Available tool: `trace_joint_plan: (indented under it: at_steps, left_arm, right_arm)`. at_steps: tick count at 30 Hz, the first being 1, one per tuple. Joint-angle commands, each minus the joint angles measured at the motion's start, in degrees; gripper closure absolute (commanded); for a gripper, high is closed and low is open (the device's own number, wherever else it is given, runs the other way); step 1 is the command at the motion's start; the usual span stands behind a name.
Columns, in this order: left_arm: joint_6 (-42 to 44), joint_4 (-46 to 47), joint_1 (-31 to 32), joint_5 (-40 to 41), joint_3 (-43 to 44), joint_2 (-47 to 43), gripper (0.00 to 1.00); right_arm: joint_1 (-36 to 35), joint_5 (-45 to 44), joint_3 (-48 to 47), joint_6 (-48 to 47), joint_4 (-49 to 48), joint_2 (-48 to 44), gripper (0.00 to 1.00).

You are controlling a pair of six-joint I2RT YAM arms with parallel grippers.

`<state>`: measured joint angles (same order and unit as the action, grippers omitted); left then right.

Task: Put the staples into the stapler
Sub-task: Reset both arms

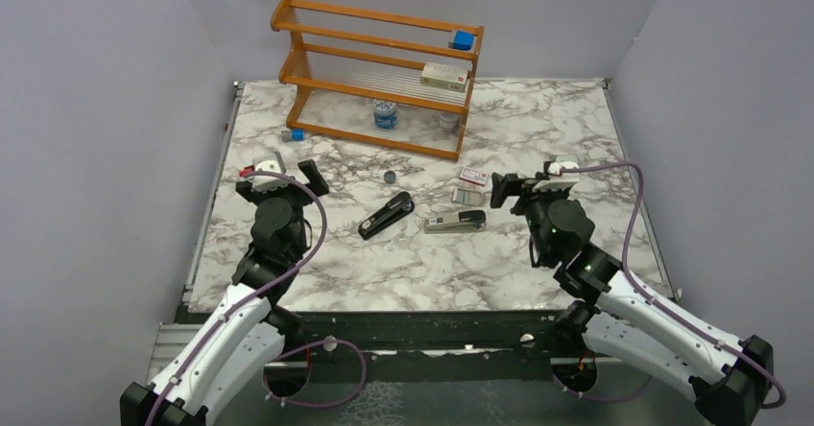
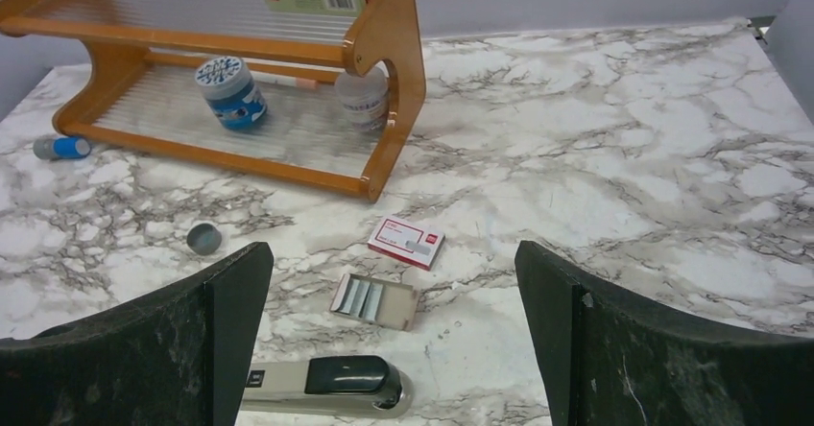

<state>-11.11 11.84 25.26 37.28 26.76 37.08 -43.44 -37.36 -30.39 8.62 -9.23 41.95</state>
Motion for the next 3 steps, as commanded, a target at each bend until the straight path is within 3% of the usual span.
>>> trace_joint_plan:
  at_steps: [1, 3]
  left_arm:
    - [-0.30, -0.92, -0.07, 3.19, 0.16, -0.88, 0.01]
    - [0.10, -0.17, -0.12, 3.28, -0.19, -1.31, 0.01]
  right_arm:
    - [0.02, -2.65, 0.04, -1.74, -1.81, 0.00, 0.00]
    - [0.02, -2.54, -0.08, -1.79, -1.74, -0.29, 0.00]
